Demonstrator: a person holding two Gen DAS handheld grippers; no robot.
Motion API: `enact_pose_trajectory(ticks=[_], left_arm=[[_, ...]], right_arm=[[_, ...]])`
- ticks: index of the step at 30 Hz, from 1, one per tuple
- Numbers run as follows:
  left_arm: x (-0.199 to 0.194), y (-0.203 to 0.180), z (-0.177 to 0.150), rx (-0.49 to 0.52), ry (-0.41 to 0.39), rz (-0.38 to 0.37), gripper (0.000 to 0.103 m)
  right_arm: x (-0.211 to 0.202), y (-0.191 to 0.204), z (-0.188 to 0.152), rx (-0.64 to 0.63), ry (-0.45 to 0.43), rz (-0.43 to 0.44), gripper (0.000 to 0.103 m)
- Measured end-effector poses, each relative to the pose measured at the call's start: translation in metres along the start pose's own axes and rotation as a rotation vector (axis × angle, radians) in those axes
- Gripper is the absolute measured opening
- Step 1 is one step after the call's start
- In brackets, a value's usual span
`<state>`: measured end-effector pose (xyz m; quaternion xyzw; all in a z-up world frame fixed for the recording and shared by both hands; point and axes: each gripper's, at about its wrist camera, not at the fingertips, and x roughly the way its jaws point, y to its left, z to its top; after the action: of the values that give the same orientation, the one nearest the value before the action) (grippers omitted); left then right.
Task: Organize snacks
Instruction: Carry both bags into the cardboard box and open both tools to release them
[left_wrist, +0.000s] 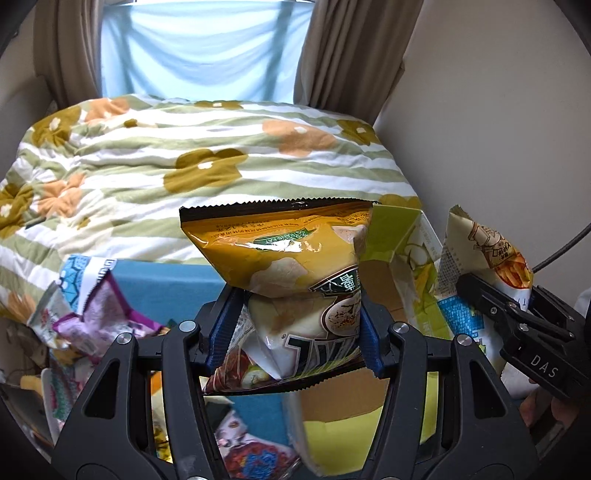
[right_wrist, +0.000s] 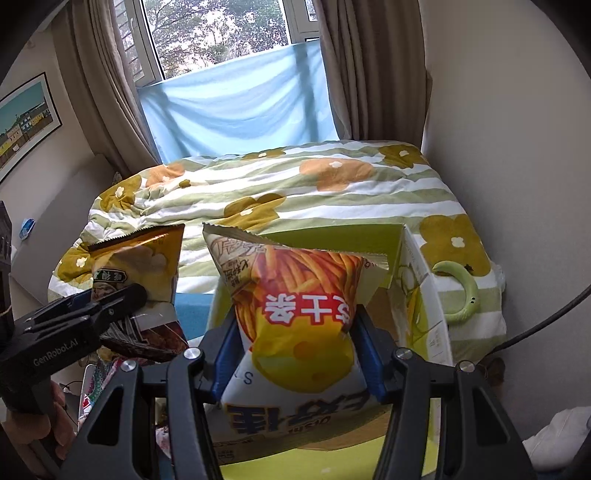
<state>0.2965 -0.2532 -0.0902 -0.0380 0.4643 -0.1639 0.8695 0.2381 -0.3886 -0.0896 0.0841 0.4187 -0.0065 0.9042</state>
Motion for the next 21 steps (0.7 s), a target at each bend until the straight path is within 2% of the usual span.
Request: enact_pose_trajectory(ticks=[5, 9, 10, 12, 13, 14, 21], left_arm=[[0.057, -0.042, 0.008, 0.006, 0.077, 0.040, 0.054], [0.093, -0.057, 0.008, 0.017, 0.120, 0.066, 0.056], [0.100, -0.061, 0.008, 0.023, 0.127, 0.069, 0.062], [0.110, -0.064, 0.008, 0.039, 0.133, 0.089, 0.081], [0.114, -0.063, 0.009, 0.045, 0.130, 0.105, 0.094], [0.114, -0.064, 0.008, 0.050, 0.122, 0.113, 0.100], [0.091, -0.047, -0.003, 0.052, 0.126, 0.136, 0.100]], right_arm=[[0.018, -0.045, 0.020, -0.019, 0.025, 0.009, 0.053], [0.034, -0.070, 0.025, -0.016, 0.057, 0.026, 0.053], [0.038, -0.076, 0.026, -0.011, 0.065, 0.032, 0.053], [0.045, -0.085, 0.025, -0.005, 0.078, 0.035, 0.053], [0.048, -0.089, 0.025, -0.003, 0.084, 0.036, 0.053], [0.052, -0.092, 0.025, -0.001, 0.091, 0.038, 0.053], [0.066, -0.095, 0.023, -0.014, 0.116, 0.040, 0.053]])
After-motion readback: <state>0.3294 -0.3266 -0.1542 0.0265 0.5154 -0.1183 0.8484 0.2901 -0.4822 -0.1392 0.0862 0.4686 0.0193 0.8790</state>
